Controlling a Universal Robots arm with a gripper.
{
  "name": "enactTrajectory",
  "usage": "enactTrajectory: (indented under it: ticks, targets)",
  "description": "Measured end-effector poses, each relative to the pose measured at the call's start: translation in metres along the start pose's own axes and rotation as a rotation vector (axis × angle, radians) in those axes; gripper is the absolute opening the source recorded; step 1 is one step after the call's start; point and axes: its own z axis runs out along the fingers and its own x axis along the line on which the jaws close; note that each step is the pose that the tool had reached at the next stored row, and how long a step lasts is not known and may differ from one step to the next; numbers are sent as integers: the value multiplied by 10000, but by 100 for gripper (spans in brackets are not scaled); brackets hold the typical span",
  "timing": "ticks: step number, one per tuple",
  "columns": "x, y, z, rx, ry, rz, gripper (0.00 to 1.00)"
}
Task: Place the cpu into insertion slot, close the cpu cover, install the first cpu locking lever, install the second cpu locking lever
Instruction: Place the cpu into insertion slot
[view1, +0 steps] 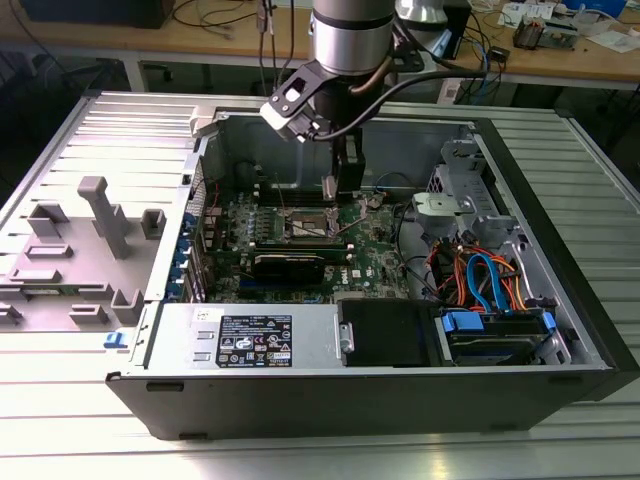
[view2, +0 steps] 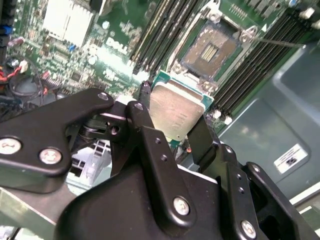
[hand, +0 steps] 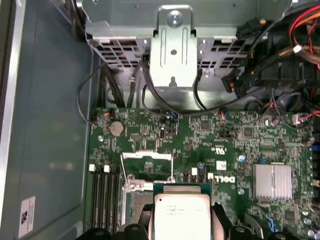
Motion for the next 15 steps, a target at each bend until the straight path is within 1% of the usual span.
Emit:
enactTrajectory:
  ticks: [4, 8, 9, 10, 11, 13, 15]
  targets:
    - [25, -136, 47, 0, -1, -1, 55]
    - [61, -188, 79, 0, 0, -2, 55]
    - [82, -196, 96, 1, -1, -2, 55]
    - [178, -205, 174, 0, -3, 3, 55]
    - [235, -220, 229, 0, -7, 30, 55]
    - [241, -267, 262, 0, -8, 39, 55]
    - [241, -274, 266, -1, -7, 38, 55]
